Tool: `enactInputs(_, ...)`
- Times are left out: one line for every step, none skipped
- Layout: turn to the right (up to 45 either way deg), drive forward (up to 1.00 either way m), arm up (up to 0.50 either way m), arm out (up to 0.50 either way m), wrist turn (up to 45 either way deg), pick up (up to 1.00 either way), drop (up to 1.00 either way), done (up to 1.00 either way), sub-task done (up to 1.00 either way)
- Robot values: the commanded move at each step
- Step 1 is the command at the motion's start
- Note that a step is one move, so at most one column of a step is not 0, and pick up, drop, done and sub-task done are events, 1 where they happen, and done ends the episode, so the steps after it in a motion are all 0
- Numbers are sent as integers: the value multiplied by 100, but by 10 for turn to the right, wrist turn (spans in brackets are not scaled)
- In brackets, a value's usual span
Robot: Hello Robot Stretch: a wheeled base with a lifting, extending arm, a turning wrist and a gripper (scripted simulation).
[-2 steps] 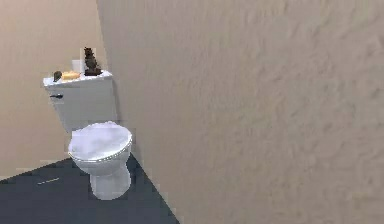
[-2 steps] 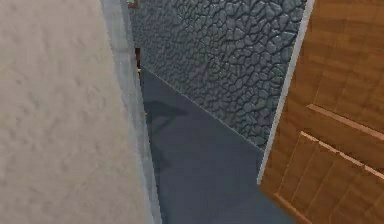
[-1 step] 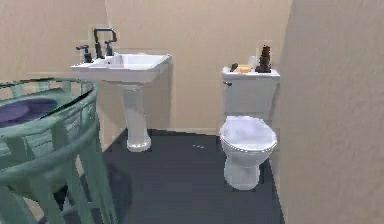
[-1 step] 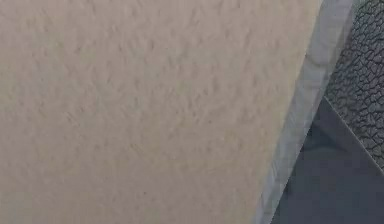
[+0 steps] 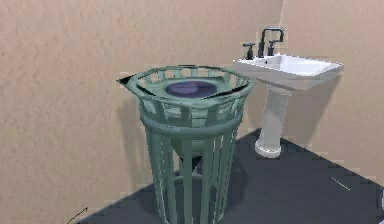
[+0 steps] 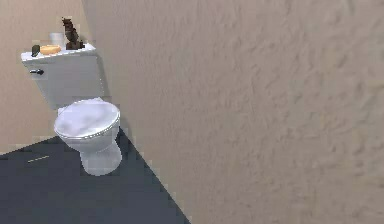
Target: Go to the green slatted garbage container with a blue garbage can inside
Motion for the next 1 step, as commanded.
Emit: enactInputs(0, 0, 0, 0, 0, 0, 0, 100, 0)
